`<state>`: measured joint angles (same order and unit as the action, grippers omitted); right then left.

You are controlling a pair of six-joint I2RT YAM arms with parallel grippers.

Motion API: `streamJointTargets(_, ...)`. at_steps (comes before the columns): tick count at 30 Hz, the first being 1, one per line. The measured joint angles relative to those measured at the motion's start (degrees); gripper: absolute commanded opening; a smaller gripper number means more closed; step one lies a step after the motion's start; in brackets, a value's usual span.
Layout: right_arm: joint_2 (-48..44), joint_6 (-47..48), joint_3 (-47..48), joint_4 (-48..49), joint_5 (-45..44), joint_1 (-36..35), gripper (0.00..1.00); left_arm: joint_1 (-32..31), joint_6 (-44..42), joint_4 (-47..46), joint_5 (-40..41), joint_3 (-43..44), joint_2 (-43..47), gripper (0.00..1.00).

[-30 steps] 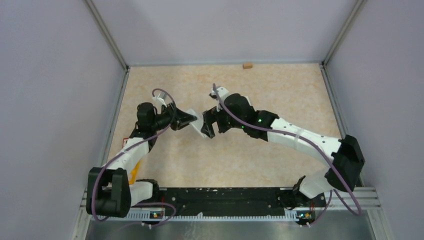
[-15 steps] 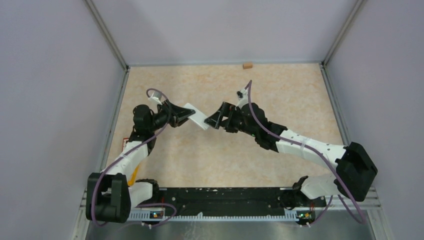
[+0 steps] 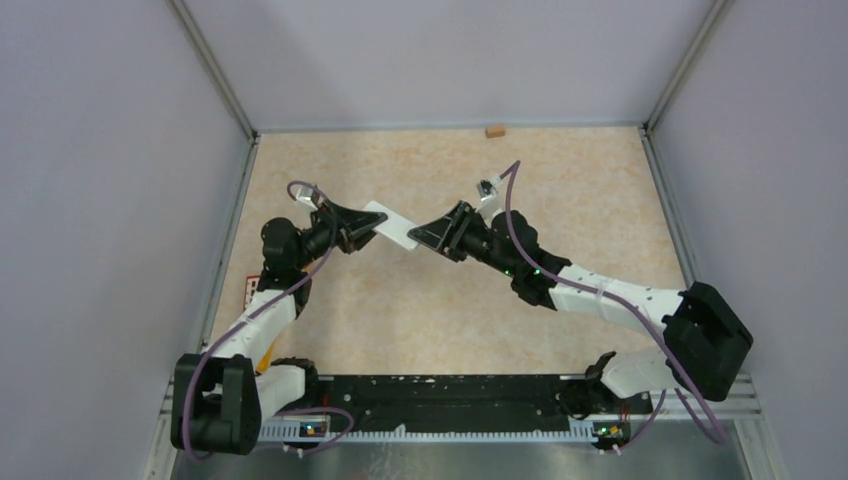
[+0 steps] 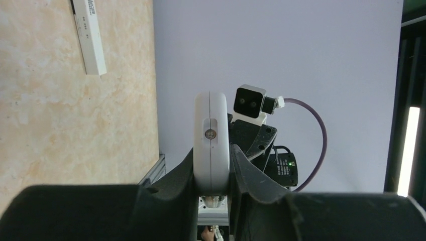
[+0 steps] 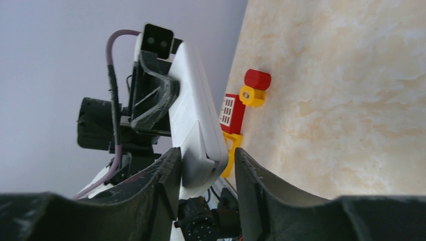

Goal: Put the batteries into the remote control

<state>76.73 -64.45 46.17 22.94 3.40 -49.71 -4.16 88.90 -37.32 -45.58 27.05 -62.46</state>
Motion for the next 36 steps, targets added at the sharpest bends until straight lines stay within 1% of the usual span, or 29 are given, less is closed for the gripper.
streamJointTargets(1,0.0,-0.3,-0.5,1.7,0.3,0.0,0.33,0.0,0.8,-0.6,0.0,-0.2,0.0,0.00)
streamJointTargets(3,0.3,-1.2,-1.7,5.2,1.1,0.0,0.28,0.0,2.3,-1.8,0.0,-0.7,0.0,0.00)
streamJointTargets(8,1.3,-2.5,-2.7,9.8,1.8,0.2,0.20,0.2,3.6,-3.6,0.3,-0.9,0.0,0.00)
streamJointTargets(13,1.5,-2.4,-2.7,11.2,2.3,0.3,0.11,0.2,4.2,-5.2,0.5,-0.9,0.0,0.00)
streamJointTargets(20,2.7,-2.0,-1.3,9.6,2.8,0.5,0.02,0.4,2.3,-5.8,0.8,-0.9,0.0,0.00)
streamJointTargets(25,5.9,-1.0,2.8,6.4,3.4,1.5,0.02,-0.4,-1.2,-5.6,4.9,-0.8,-0.1,0.00)
streamJointTargets(29,8.3,0.0,4.7,6.3,3.6,2.4,0.02,-1.0,-3.1,-5.1,8.2,-0.7,-0.3,0.00)
streamJointTargets(36,11.7,1.0,5.4,11.0,5.9,4.0,0.00,-1.1,-4.9,-5.0,9.5,0.5,-1.9,0.00)
